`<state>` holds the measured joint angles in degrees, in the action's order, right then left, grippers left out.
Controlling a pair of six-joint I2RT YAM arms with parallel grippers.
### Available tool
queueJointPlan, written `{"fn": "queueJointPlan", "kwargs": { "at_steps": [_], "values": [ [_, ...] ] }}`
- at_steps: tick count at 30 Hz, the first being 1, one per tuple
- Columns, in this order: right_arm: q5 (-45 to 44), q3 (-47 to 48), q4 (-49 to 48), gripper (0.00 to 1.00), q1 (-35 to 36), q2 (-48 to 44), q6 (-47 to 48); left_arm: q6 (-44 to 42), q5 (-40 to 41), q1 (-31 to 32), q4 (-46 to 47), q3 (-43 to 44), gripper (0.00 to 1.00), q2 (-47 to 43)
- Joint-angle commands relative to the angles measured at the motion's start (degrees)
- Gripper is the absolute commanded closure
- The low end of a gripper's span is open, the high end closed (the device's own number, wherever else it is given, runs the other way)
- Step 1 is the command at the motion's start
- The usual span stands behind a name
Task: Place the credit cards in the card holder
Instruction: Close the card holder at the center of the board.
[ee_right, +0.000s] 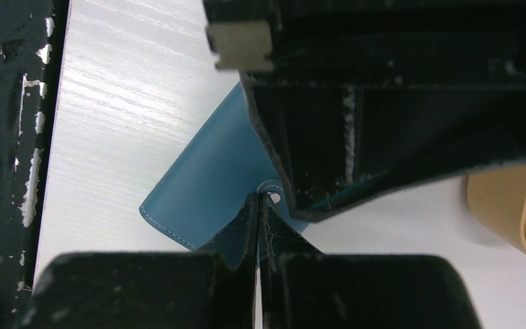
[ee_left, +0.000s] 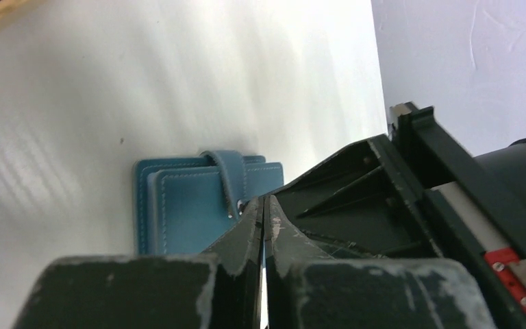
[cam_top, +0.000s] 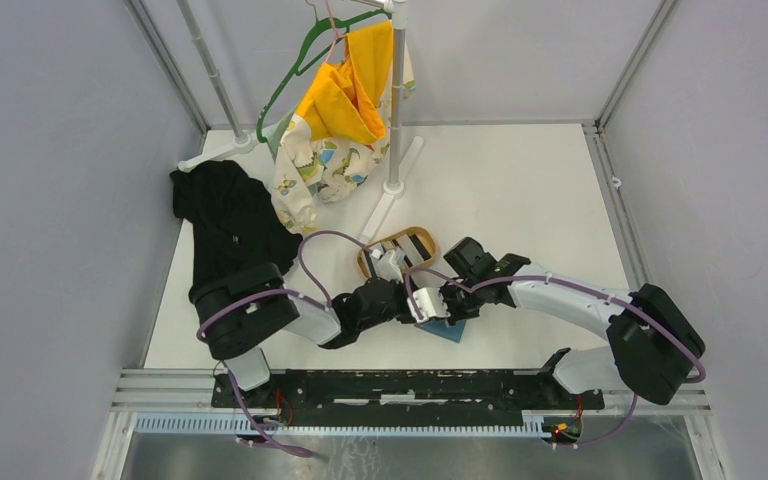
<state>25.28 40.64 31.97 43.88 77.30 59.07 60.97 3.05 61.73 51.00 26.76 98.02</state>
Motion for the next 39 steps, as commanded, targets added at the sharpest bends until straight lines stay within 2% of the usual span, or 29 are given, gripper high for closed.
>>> {"fn": "queueJointPlan", "kwargs": {
  "at_steps": [1, 14, 39],
  "values": [
    [-0.7, -0.3, 0.9, 1.0, 0.8, 1.9, -0.9, -0.1, 1.0, -0.3, 2.9, 3.0, 0.95, 1.4],
    [-1.3, -0.1, 1.0, 1.0, 0.9, 2.3, -1.2, 1.5, -2.7, -0.6, 4.3, 4.0, 0.98, 6.5],
    [-4.3, 2.9, 5.6, 1.0, 3.6, 7.5, -0.6, 4.1, -1.6, 1.1, 5.6, -0.9, 0.98, 10.2]
  ]
}}
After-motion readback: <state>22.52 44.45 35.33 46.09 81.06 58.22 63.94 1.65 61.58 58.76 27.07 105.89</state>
